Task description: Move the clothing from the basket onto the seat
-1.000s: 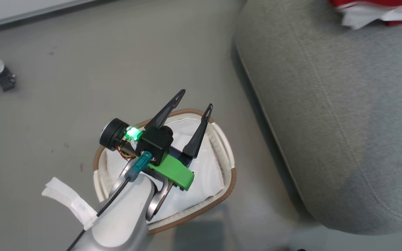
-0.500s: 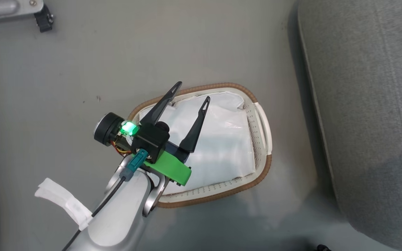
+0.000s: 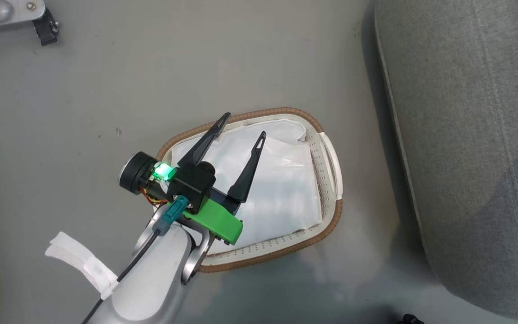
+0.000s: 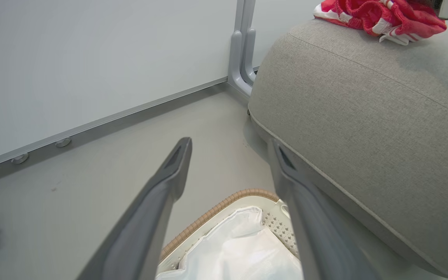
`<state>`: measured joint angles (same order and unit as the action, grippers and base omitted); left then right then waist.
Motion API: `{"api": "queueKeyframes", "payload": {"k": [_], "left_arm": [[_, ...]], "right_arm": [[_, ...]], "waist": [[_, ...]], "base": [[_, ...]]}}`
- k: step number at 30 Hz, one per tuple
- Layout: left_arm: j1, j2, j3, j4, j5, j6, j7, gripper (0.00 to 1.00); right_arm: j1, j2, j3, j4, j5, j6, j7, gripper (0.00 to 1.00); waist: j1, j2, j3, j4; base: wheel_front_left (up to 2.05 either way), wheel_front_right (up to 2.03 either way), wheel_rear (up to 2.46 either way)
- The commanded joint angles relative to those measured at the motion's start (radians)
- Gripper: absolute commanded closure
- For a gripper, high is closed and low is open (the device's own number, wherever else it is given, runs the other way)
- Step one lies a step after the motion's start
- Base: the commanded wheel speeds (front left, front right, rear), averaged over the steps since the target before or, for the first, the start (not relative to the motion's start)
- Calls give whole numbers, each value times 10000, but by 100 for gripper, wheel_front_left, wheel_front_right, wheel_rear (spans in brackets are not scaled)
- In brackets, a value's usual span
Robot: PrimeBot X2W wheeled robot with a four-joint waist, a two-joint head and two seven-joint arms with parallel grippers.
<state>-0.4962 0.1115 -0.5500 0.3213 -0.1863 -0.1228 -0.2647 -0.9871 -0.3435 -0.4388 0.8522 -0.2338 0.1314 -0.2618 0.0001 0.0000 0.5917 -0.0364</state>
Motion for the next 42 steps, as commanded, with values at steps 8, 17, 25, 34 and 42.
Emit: {"api": "queueKeyframes", "payload": {"k": [8, 17, 25, 34, 42], "left_arm": [[404, -192, 527, -77, -597, -3, 6, 0], [1050, -353, 1466, -161, -777, 418, 6, 0], [1872, -467, 2340, 165, -903, 718, 7, 0], [3052, -523, 3561, 77, -950, 804, 8, 0], [4149, -572, 4382, -148, -1025, 782, 8, 0]], "right_arm": [[952, 278, 859, -770, 517, -14, -41, 0], [1414, 483, 2006, -1412, 1149, -15, -34, 0], [2165, 883, 3117, -1789, 1942, -15, -34, 0], [3861, 1828, 3939, -2700, 3092, -15, -33, 0], [5902, 2730, 4255, -3770, 3859, -15, -33, 0]], "waist": [[-1, 0, -1275, -695], [-1, 0, -2754, -738], [-1, 0, -4047, -120], [-1, 0, -5114, 755], [-1, 0, -5652, 1242]], "base": [[0, 0, 0], [0, 0, 0], [0, 0, 0], [0, 0, 0], [0, 0, 0]]}}
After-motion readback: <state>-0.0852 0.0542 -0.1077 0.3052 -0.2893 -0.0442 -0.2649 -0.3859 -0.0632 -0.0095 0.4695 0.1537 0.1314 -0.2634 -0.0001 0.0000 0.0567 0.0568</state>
